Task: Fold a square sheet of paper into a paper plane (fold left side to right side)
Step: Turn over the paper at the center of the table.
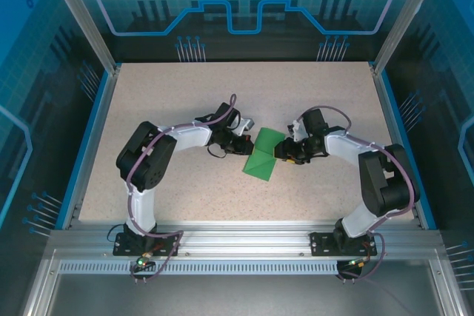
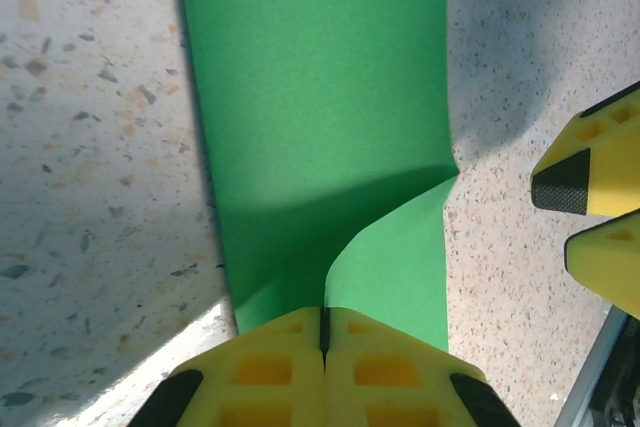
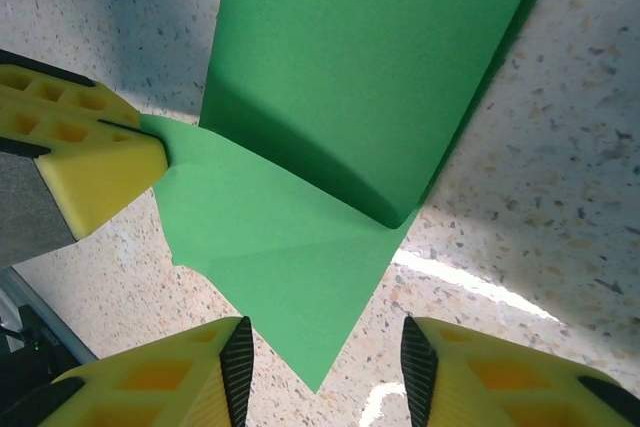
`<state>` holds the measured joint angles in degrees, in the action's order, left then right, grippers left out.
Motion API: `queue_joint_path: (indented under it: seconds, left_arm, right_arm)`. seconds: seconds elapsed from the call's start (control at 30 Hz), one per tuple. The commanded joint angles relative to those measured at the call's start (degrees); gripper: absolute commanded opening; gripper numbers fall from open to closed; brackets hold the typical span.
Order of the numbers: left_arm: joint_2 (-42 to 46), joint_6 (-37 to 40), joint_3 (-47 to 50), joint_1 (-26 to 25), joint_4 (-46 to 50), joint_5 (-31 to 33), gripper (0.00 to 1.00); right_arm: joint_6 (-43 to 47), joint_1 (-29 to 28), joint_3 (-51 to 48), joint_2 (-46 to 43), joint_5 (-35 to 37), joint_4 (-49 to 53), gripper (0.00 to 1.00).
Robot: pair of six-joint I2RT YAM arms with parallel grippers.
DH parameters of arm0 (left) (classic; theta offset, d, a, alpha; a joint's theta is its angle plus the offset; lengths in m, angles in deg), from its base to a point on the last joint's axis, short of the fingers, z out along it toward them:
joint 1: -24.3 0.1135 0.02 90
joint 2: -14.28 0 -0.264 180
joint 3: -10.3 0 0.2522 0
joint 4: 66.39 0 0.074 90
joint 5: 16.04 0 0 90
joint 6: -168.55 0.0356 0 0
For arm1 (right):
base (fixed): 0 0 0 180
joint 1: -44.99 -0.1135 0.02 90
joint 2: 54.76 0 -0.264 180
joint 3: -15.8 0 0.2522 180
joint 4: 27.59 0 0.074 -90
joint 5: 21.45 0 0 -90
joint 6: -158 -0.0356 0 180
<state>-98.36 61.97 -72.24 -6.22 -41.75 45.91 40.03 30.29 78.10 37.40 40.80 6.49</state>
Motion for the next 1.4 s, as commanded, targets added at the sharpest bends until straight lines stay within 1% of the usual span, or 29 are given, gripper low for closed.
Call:
queue_joint_path:
  seconds: [0.0, 0.33, 0.43, 0.53, 0.6, 0.7, 0.8, 0.9, 1.03, 1.07, 1.1, 1.27, 1.37]
  left_arm:
    - [3.5, 0.2, 1.2, -0.1, -0.6, 1.7, 0.04]
    - [4.5, -0.5, 2.5, 0.1, -1.2, 2.5, 0.06]
    - [4.5, -0.5, 2.6, 0.0, -1.4, 2.4, 0.06]
    - [4.6, -0.7, 2.7, 0.0, -1.6, 2.5, 0.08]
    - [5.2, -1.0, 3.0, 0.2, -1.9, 2.7, 0.11]
    - [6.6, -2.3, 4.3, 1.0, -3.1, 2.6, 0.20]
    - [9.1, -4.1, 6.6, 2.4, -5.4, 2.2, 0.30]
    - [12.7, -6.1, 9.4, 4.4, -7.7, 1.3, 0.40]
    - [19.0, -7.7, 12.9, 7.6, -8.8, 0.8, 0.51]
    - [20.9, -8.2, 13.9, 8.6, -9.2, 0.6, 0.56]
    - [23.3, -8.7, 14.9, 9.5, -9.4, 0.4, 0.61]
    - [32.8, -11.6, 17.8, 14.2, -10.2, -2.8, 0.77]
    - [38.3, -13.2, 18.5, 16.2, -11.2, -5.3, 0.86]
  right_arm:
    - [-1.5, -1.1, -0.1, 1.1, -2.8, -2.0, 0.46]
    - [-5.0, -3.2, 1.0, 5.0, -5.4, -6.8, 0.47]
    - [-7.0, -3.8, 1.3, 6.6, -6.4, -10.1, 0.47]
    - [-8.7, -4.7, 1.6, 8.5, -7.0, -12.0, 0.45]
    - [-10.0, -5.1, 1.5, 9.2, -7.4, -13.9, 0.42]
    - [-11.8, -5.2, 1.5, 9.1, -7.8, -16.8, 0.34]
    - [-11.8, -5.2, 1.5, 8.6, -7.4, -17.5, 0.19]
    - [-11.1, -4.9, 1.5, 7.8, -7.5, -17.1, 0.09]
    - [-9.1, -3.9, 4.0, 5.2, -7.4, -16.1, 0.03]
    - [-8.2, -3.6, 4.4, 4.2, -7.5, -15.8, 0.02]
    - [-7.0, -3.3, 4.9, 3.1, -7.8, -15.4, 0.02]
    - [-0.7, -1.5, 8.5, -2.7, -8.9, -11.7, 0.01]
    - [2.5, -0.3, 10.1, -6.9, -11.3, -11.3, 0.00]
